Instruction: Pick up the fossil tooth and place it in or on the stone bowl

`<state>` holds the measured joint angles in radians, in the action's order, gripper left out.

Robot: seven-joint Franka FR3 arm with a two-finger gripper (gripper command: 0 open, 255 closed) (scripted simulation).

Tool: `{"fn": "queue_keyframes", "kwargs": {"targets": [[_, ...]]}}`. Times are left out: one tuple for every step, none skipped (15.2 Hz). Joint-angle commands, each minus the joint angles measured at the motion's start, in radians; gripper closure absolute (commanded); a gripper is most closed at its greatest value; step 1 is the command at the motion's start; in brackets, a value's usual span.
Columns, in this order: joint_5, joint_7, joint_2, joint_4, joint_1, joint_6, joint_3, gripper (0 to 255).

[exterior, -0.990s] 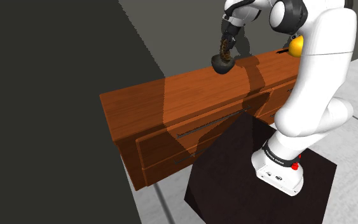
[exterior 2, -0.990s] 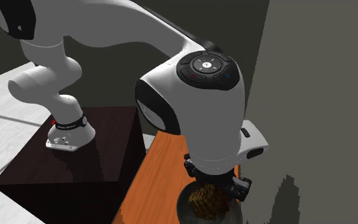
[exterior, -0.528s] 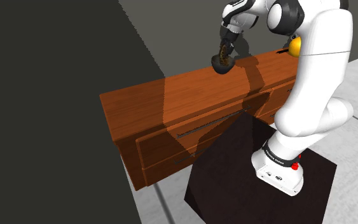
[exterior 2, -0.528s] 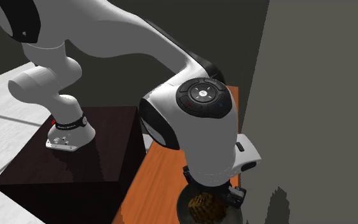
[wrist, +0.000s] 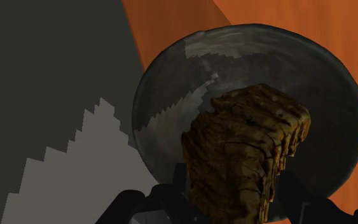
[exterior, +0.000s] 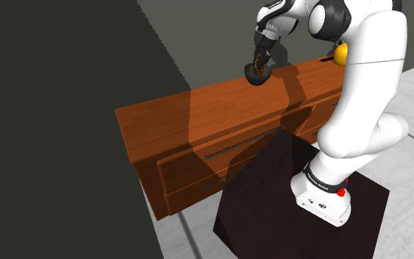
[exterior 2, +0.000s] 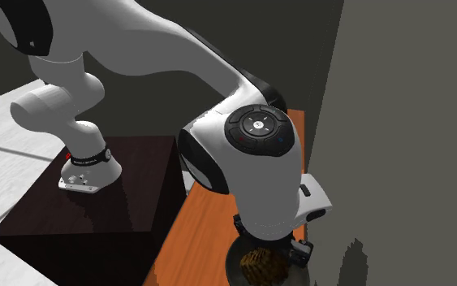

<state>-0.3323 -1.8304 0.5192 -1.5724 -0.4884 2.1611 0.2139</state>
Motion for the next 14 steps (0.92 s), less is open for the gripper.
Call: {"fn": "queue_keyframes", "kwargs": {"targets": [[0.000, 0.000, 0.000, 0.001, 0.000, 0.000, 0.000, 0], [0.000, 0.000, 0.000, 0.000, 0.000, 0.000, 0.000, 0], [0.000, 0.000, 0.000, 0.000, 0.000, 0.000, 0.000, 0], [0.000, 0.000, 0.000, 0.000, 0.000, 0.000, 0.000, 0], [0.000, 0.000, 0.000, 0.000, 0.000, 0.000, 0.000, 0], [0.000, 0.000, 0.000, 0.000, 0.000, 0.000, 0.000, 0], [0.006, 0.004, -0.018, 0.007, -0.001, -0.023, 0.004, 0], [0.012, 0.007, -0.034, 0.015, -0.002, -0.048, 0.008, 0], [0.018, 0.011, -0.049, 0.025, -0.003, -0.073, 0.012, 0], [0.022, 0.013, -0.061, 0.033, -0.004, -0.092, 0.014, 0], [0.022, 0.013, -0.061, 0.033, -0.004, -0.092, 0.014, 0], [0.022, 0.013, -0.061, 0.033, -0.004, -0.092, 0.014, 0], [0.022, 0.013, -0.061, 0.033, -0.004, -0.092, 0.014, 0], [0.022, 0.013, -0.061, 0.033, -0.004, -0.092, 0.014, 0]]}}
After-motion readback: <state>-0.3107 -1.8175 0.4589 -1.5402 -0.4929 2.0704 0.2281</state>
